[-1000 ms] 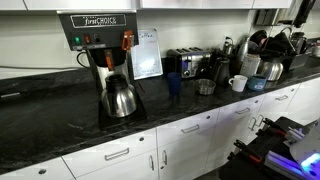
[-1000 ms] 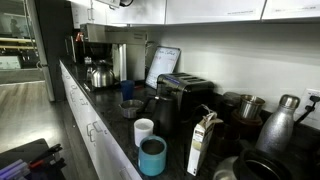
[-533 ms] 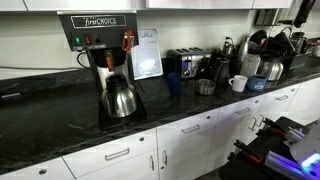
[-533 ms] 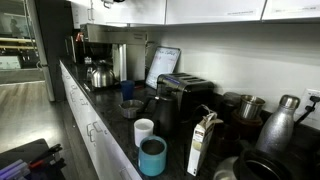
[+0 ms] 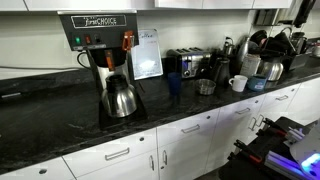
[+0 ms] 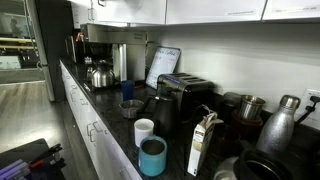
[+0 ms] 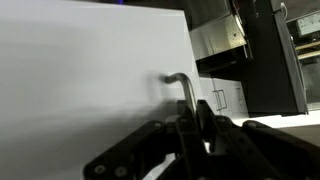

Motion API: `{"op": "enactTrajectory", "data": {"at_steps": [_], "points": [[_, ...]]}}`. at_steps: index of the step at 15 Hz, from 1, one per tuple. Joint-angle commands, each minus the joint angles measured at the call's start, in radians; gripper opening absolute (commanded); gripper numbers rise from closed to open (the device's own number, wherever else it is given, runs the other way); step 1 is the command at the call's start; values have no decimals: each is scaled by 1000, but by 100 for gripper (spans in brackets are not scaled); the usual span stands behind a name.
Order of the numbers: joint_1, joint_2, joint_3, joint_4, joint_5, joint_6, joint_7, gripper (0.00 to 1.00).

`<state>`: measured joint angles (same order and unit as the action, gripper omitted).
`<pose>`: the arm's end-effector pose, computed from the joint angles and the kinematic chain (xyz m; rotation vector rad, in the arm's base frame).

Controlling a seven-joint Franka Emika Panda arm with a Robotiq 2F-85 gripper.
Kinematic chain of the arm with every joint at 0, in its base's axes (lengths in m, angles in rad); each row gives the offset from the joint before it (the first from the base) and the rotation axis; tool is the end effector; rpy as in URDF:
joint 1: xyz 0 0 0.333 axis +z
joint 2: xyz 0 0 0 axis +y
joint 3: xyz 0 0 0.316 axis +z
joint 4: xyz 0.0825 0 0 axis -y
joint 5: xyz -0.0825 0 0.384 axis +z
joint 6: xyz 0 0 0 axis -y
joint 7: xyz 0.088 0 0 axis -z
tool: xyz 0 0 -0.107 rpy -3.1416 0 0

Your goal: Open the right door of the cabinet above the coffeemaker

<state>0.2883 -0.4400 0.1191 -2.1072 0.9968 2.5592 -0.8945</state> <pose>0.4305 0.1865 0.6927 -2.1012 -0.7851 -1.2534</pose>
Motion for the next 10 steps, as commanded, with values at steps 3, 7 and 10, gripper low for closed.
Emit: {"op": "enactTrajectory", "data": {"at_steps": [3,7,10], "points": [[-70,-123,14,-82,-172,54,235,4],[-64,-192,2,-127,-326,44,392,4],[-65,-235,-4,-144,-457,18,526,4]]}}
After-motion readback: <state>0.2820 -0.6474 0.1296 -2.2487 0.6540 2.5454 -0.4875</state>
